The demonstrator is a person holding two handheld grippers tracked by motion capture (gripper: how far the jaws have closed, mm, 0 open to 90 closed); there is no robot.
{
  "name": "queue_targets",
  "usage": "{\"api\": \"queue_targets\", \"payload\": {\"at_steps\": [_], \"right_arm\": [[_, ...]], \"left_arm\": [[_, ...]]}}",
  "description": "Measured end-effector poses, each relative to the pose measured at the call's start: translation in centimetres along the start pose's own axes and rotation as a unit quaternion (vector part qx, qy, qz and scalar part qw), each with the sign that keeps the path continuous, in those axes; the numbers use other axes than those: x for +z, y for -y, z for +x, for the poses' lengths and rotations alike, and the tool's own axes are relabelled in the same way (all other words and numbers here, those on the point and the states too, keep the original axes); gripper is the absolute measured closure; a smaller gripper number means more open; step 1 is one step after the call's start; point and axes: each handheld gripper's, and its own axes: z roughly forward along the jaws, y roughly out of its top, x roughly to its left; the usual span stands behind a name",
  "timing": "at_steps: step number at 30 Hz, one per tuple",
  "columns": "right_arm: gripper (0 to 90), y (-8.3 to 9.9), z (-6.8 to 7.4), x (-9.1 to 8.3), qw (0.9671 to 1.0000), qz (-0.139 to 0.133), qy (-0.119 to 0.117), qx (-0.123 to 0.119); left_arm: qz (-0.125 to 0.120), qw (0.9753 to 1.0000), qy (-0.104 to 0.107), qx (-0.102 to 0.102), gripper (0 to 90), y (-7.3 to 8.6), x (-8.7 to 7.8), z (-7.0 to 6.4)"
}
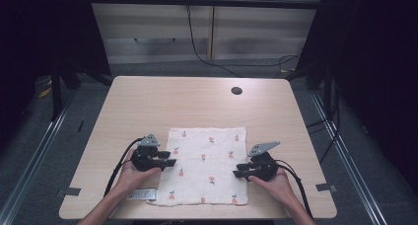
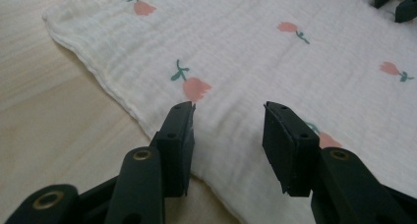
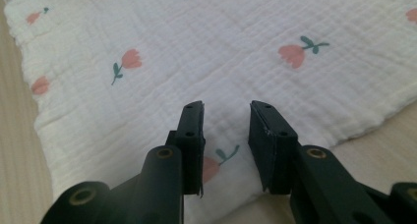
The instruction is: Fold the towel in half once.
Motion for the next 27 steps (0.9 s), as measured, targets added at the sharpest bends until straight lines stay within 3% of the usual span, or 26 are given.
{"api": "queue_targets", "payload": {"at_steps": [4, 6, 11, 13, 17, 19, 20, 27], "right_arm": [[65.6, 0.2, 0.5, -0.1, 1.0000, 0.002, -0.004, -0.003], [65.0, 0.0, 0.7, 0.0, 0.9999, 0.009, -0.002, -0.012], [62.2, -0.2, 0.4, 0.1, 0.9999, 0.003, -0.002, -0.012], [62.6, -0.5, -0.2, 0.0, 0.9998, -0.016, 0.005, -0.014], [64.2, -2.0, -2.7, -0.5, 0.9984, -0.043, 0.036, 0.008], [64.5, -2.5, -3.1, -0.6, 0.9979, -0.045, 0.045, 0.010], [65.7, -3.2, -4.1, -0.6, 0.9968, -0.060, 0.049, 0.016], [69.0, -4.7, -6.7, -0.2, 0.9933, -0.063, 0.092, 0.029]], "left_arm": [[0.005, 1.0000, -0.003, 0.004, 55.4, 0.3, -0.3, -0.4], [-0.005, 1.0000, -0.002, -0.001, 55.4, 0.5, -0.4, -0.3], [-0.003, 0.9999, -0.007, 0.008, 58.3, 0.6, -0.4, -0.4], [-0.003, 0.9998, -0.010, 0.019, 59.0, 0.6, -0.4, -0.5], [-0.008, 0.9999, -0.007, 0.013, 59.1, 0.6, -0.4, -0.3], [-0.009, 0.9999, -0.009, 0.011, 59.1, 0.6, -0.3, -0.3], [-0.009, 0.9998, -0.010, 0.018, 59.1, 0.6, -0.3, -0.3], [-0.009, 0.9998, -0.007, 0.016, 59.1, 0.6, -0.4, -0.2]]}}
